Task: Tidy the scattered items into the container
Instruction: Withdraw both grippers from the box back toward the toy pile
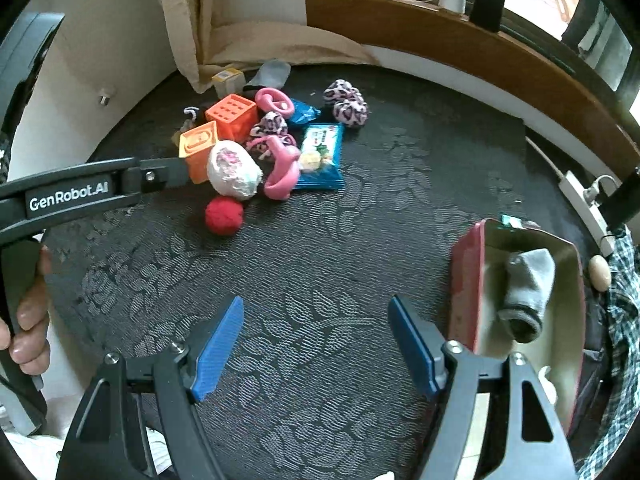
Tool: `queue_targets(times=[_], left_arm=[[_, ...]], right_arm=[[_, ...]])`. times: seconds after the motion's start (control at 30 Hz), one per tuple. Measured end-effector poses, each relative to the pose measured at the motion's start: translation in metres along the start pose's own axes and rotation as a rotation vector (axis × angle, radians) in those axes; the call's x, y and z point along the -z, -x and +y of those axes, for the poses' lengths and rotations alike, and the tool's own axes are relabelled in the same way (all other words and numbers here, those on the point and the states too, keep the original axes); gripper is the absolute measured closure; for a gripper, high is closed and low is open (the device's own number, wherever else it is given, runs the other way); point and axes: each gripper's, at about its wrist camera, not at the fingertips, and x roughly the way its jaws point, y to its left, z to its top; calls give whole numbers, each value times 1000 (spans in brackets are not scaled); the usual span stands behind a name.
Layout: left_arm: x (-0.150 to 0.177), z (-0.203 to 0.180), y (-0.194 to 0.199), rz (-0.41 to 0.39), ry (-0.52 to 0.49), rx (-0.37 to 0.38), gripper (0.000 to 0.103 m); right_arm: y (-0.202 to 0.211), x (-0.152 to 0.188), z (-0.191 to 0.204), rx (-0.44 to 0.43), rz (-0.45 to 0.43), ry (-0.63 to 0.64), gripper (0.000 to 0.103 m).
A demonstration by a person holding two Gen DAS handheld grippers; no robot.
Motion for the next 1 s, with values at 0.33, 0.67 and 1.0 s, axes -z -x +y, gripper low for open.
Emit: queue_targets(times=[0.33,0.67,1.0], left_arm=[[-7,55,0,-3,72,-33,35],[-16,97,-9,16,99,-44,35],[-30,108,-39,74,57,4,35]], right_arm=[[-21,-21,28,-58,14,-24,25],[-47,-40,52,-113,42,-61,25],[-71,-47,62,-98,85,-98,25]])
